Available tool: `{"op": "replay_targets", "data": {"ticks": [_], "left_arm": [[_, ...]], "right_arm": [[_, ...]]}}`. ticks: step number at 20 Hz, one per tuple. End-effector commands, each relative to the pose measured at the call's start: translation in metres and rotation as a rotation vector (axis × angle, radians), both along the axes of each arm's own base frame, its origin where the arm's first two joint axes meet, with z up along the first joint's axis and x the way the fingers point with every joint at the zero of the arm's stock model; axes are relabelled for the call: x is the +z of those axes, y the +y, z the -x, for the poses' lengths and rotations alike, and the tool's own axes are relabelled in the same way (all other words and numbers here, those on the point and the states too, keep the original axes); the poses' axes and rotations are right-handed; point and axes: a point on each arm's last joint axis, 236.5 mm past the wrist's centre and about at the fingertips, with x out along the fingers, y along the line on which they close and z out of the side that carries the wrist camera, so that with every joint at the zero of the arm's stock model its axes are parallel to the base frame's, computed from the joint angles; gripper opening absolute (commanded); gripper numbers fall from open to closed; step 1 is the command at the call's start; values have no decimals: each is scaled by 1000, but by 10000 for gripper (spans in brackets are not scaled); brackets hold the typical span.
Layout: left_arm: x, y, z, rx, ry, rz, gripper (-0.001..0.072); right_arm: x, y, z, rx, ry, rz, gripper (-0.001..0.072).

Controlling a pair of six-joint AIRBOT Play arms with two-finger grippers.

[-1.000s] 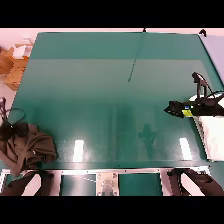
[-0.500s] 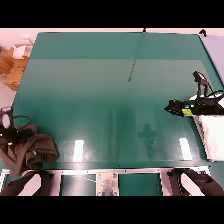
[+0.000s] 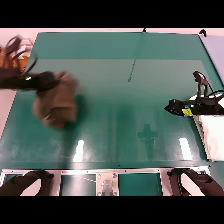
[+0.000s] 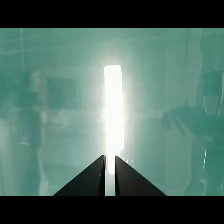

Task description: Fold the shirts.

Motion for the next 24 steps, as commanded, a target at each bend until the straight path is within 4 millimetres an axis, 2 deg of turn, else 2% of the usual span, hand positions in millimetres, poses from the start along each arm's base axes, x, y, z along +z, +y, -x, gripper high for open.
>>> {"op": "replay_targets", "data": {"ticks": [1, 3, 5, 6, 7, 8, 9, 11, 12, 14, 16, 17, 18, 19, 20, 24], "left_arm": [[32, -128, 15, -254, -79, 158, 23], [-14, -181, 19, -339, 4, 154, 24], [-61, -215, 14, -374, 45, 128, 25], [-79, -224, 11, -368, 68, 129, 25], [-92, -228, 8, -360, 93, 134, 115], [-101, -227, 6, -354, 112, 127, 554], [-103, -219, 3, -329, 140, 134, 715], [-91, -187, -2, -304, 189, 131, 718], [-80, -159, -7, -283, 203, 115, 718], [-64, -86, -15, -194, 223, 54, 717], [-70, -17, 1, -115, 320, -47, 717], [-79, 4, 15, -93, 378, -74, 717], [-89, 15, 30, -73, 425, -72, 717], [-103, 18, 43, -62, 462, -62, 717], [-120, 11, 59, -61, 507, -23, 717], [-162, -79, 117, -154, 626, 308, 717]], "right_arm": [[1, -1, -3, -5, -15, 2, 91], [1, -1, -3, -5, -15, 2, 90], [1, -1, -3, -6, -15, 2, 91], [1, -1, -3, -6, -14, 2, 93], [1, -1, -3, -6, -14, 2, 95], [1, -1, -3, -6, -14, 1, 169], [2, 0, -3, -9, -13, -3, 267], [7, 2, -7, -17, -18, -29, 286], [11, 4, -11, -23, -14, -55, 307], [14, 10, -23, -8, 0, -99, 423], [11, 25, -42, 41, 18, -169, 431], [4, 31, -51, 64, 31, -194, 455], [-7, 33, -61, 75, 55, -206, 499], [-19, 35, -70, 74, 88, -220, 499], [-32, 38, -80, 77, 124, -237, 499], [-80, 66, -114, 134, 226, -287, 497]]}}
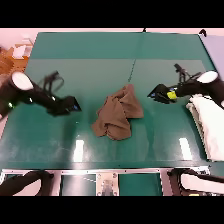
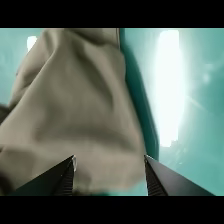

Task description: Fold the shirts.

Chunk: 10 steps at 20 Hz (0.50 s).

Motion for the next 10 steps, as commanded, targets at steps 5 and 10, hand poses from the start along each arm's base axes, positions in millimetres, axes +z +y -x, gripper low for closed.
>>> {"op": "replay_targets", "data": {"ticks": [5, 10], "left_arm": [[-77, -77, 78, 18, 102, 136, 716], [-104, -82, 71, 98, 129, 112, 714]], "right_arm": [[-86, 55, -26, 137, 159, -44, 485], [-105, 72, -21, 176, 196, -41, 256]]}}
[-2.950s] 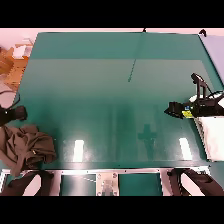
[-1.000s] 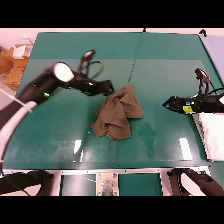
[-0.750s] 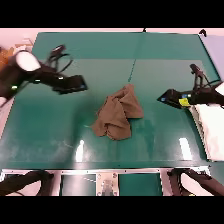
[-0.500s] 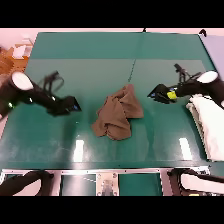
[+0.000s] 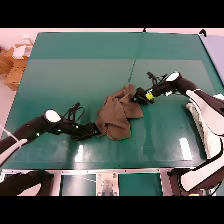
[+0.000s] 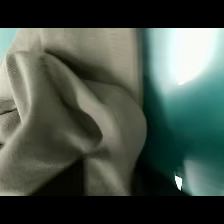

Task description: Fold the shirts.

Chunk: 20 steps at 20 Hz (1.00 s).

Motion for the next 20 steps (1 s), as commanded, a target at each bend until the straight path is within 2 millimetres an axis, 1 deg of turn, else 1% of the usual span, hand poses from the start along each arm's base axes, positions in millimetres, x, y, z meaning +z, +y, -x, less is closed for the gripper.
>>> {"op": "replay_targets", "data": {"ticks": [1, 2, 3, 4, 6, 7, 8, 10, 11, 12, 13, 14, 15, 16, 17, 18, 19, 20], "left_arm": [[-22, -4, -5, 78, 31, -12, 577], [-26, -5, -11, 111, 29, -11, 390], [-24, -7, -22, 140, 0, 3, 191], [-18, -9, -37, 161, -54, 21, 30], [1, -16, -64, 181, -142, 48, 24], [14, -19, -77, 173, -190, 55, 23], [31, -21, -90, 161, -253, 59, 23], [79, -15, -123, 149, -412, 59, 22], [113, -5, -141, 167, -497, 61, 22], [149, 8, -157, 193, -581, 65, 22], [192, 25, -171, 218, -690, 62, 22], [235, 41, -181, 236, -796, 54, 22], [283, 57, -186, 255, -908, 48, 22], [329, 69, -186, 266, -1007, 47, 22], [379, 78, -181, 266, -1114, 42, 22], [427, 82, -171, 253, -1220, 32, 22], [469, 86, -159, 243, -1312, 25, 22], [512, 87, -141, 231, -1401, 36, 22]], "right_arm": [[-16, 6, 1, 27, 15, 18, 185], [-14, 6, 0, 35, 8, 16, 53], [-13, 5, -1, 44, -3, 15, 19], [-9, 5, -2, 54, -4, 10, 18], [5, 3, -9, 68, -19, -2, 17], [18, 1, -16, 72, -43, -9, 16], [35, -3, -25, 72, -78, -14, 16], [85, -19, -49, 55, -192, -17, 16], [119, -31, -62, 37, -271, -13, 16], [153, -43, -71, 18, -345, -8, 16], [192, -54, -76, 7, -429, 1, 16], [229, -63, -78, -1, -511, 13, 17], [269, -71, -77, -15, -604, 28, 16], [309, -78, -72, -28, -697, 44, 16], [352, -84, -64, -39, -799, 63, 16], [392, -88, -53, -47, -894, 81, 16], [433, -89, -36, -52, -993, 99, 16], [467, -87, -17, -52, -1080, 115, 16]]}}
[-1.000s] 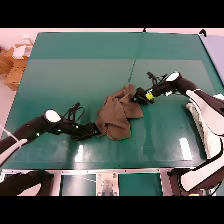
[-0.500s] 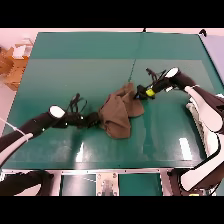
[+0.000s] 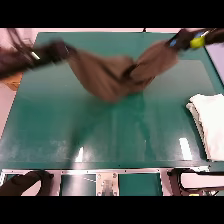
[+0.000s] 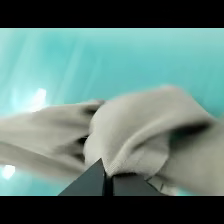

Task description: Fold the shirts.

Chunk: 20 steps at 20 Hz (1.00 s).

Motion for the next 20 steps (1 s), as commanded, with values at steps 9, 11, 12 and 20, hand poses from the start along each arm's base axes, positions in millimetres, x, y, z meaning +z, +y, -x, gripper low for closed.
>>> {"op": "replay_targets", "data": {"ticks": [9, 11, 12, 20], "left_arm": [[190, 95, 96, 283, -319, -278, 23], [131, 120, 71, 356, -122, -400, 23], [94, 128, 61, 365, -7, -453, 24], [-302, 58, 14, -10, 755, -472, 24]], "right_arm": [[196, -29, 143, -188, -551, 243, 17], [148, -37, 125, -192, -402, 241, 17], [117, -40, 114, -192, -319, 235, 17], [-209, -45, 20, -222, 275, 154, 17]]}}
